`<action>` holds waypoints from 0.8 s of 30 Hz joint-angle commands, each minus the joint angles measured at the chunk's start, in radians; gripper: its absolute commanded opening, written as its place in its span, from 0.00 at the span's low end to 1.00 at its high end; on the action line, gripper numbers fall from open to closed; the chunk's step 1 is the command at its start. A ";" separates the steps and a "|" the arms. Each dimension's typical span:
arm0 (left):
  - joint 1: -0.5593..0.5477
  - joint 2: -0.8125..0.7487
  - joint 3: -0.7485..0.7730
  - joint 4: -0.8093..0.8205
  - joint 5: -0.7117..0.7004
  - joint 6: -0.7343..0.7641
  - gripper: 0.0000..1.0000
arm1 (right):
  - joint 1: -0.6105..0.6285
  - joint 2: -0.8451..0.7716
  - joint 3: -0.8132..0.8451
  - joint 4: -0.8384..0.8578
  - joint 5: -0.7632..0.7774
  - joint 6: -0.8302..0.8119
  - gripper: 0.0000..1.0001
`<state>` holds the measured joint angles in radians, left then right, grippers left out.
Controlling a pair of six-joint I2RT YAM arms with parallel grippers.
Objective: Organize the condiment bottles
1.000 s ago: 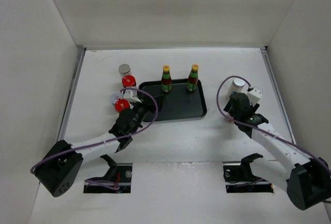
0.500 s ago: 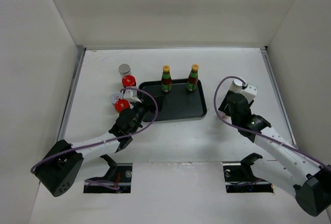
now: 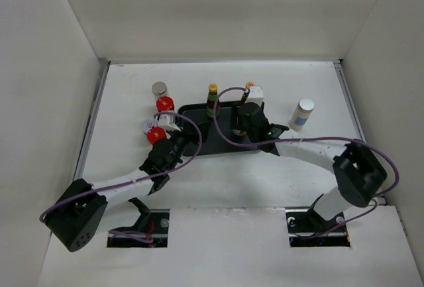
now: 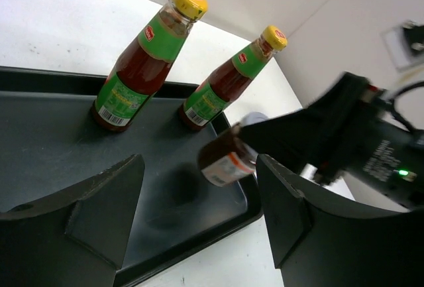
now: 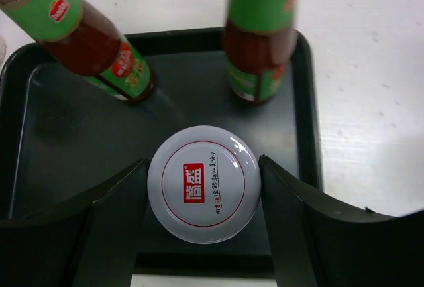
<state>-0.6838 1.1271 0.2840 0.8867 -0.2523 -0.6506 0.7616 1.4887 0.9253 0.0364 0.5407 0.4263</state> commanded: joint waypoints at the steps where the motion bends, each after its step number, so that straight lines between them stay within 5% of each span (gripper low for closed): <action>1: 0.005 -0.023 0.014 0.057 0.012 -0.001 0.67 | 0.014 0.060 0.122 0.266 -0.011 -0.104 0.45; 13: 0.005 -0.003 0.012 0.070 0.022 -0.009 0.68 | 0.000 0.309 0.267 0.439 -0.039 -0.224 0.45; 24: 0.005 0.000 0.007 0.087 0.025 -0.009 0.68 | -0.028 0.381 0.276 0.516 0.022 -0.233 0.47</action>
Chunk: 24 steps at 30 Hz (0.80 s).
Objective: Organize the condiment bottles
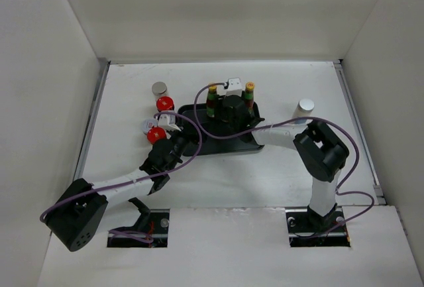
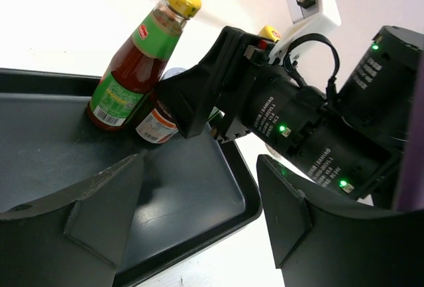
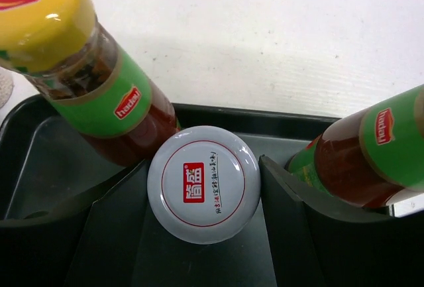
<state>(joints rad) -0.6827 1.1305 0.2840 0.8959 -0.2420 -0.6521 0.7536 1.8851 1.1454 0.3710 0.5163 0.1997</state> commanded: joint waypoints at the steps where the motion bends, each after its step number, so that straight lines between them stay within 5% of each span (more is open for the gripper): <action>1: 0.004 0.002 0.009 0.080 0.017 -0.007 0.68 | -0.024 -0.012 0.051 0.184 0.047 -0.003 0.47; 5: 0.004 0.008 0.011 0.080 0.017 -0.007 0.68 | -0.036 -0.006 0.039 0.215 0.048 0.015 0.50; 11: 0.004 0.002 0.007 0.081 0.010 -0.001 0.68 | -0.035 0.000 0.040 0.221 0.034 0.018 0.69; 24: 0.004 -0.008 0.011 0.074 0.007 0.000 0.68 | -0.023 -0.092 -0.007 0.194 0.014 0.043 0.80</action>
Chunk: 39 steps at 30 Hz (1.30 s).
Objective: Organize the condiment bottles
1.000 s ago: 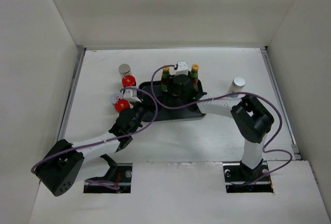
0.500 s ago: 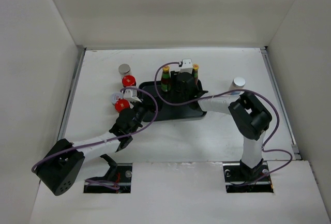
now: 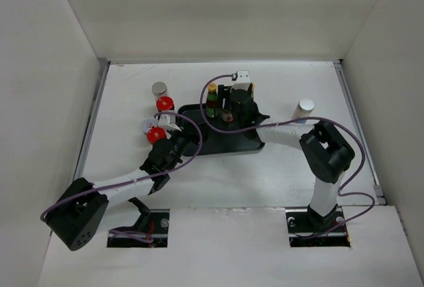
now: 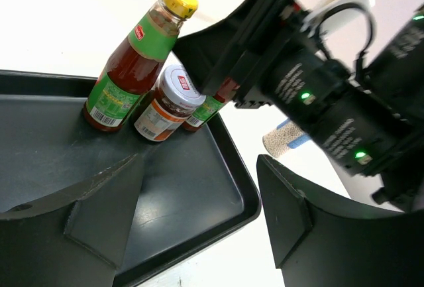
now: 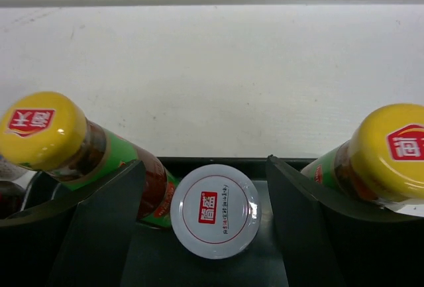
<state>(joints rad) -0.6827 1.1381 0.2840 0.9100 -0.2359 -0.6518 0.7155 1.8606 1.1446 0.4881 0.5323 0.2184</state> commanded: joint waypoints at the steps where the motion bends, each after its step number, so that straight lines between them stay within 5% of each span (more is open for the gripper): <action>1: 0.004 -0.018 0.007 0.059 0.001 0.000 0.68 | 0.022 -0.078 -0.011 0.075 -0.002 0.025 0.79; 7: 0.004 -0.021 0.012 0.055 0.001 0.006 0.67 | 0.081 -0.231 -0.118 0.070 0.030 0.018 0.71; 12: -0.002 -0.005 0.018 0.055 0.004 0.006 0.67 | 0.075 -0.493 -0.339 0.066 0.081 0.039 0.36; 14: -0.005 0.012 0.020 0.063 0.009 0.001 0.67 | 0.023 -0.627 -0.426 0.028 0.098 0.048 0.33; 17: -0.005 0.034 0.026 0.067 0.020 -0.005 0.67 | -0.098 -0.796 -0.493 -0.130 0.149 0.094 0.41; 21: -0.001 0.037 0.023 0.078 0.032 -0.003 0.67 | -0.283 -0.868 -0.494 -0.357 0.201 0.211 0.77; 23: 0.001 0.035 0.020 0.078 0.032 -0.005 0.67 | -0.351 -0.829 -0.468 -0.417 0.190 0.219 0.85; 28: -0.004 0.048 0.027 0.076 0.037 -0.003 0.67 | -0.434 -0.669 -0.352 -0.473 0.083 0.197 0.92; 39: 0.002 0.054 0.024 0.078 0.037 -0.006 0.68 | -0.501 -0.456 -0.246 -0.422 0.106 0.174 0.91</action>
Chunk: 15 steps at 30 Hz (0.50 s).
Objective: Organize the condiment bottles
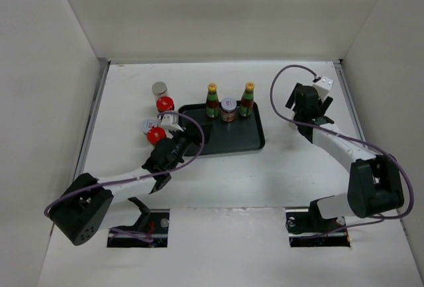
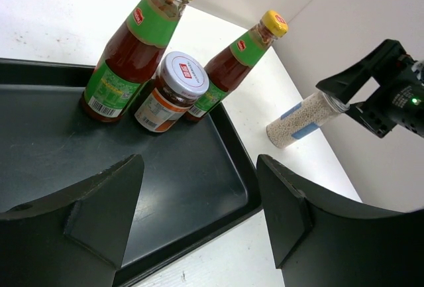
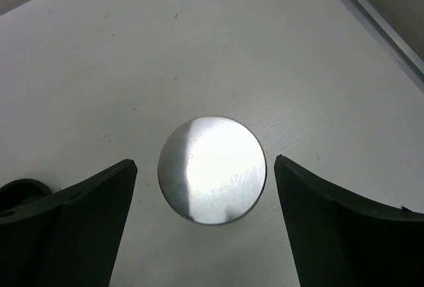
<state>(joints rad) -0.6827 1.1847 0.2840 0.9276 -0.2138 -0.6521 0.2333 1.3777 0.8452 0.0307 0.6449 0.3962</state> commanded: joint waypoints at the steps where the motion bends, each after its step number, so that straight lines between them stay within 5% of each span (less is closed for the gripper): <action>1: 0.002 0.009 0.024 0.060 0.014 -0.006 0.68 | -0.028 0.046 0.058 0.044 -0.016 -0.002 0.88; 7: 0.005 0.016 0.026 0.062 0.013 -0.006 0.68 | -0.042 0.049 0.035 0.095 -0.047 0.020 0.54; 15: 0.005 0.039 0.032 0.071 0.019 -0.014 0.68 | 0.195 -0.218 -0.032 0.094 -0.042 -0.055 0.51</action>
<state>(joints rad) -0.6811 1.2186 0.2840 0.9333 -0.2108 -0.6548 0.3431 1.2469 0.7860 0.0288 0.6197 0.3729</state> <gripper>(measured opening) 0.677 0.681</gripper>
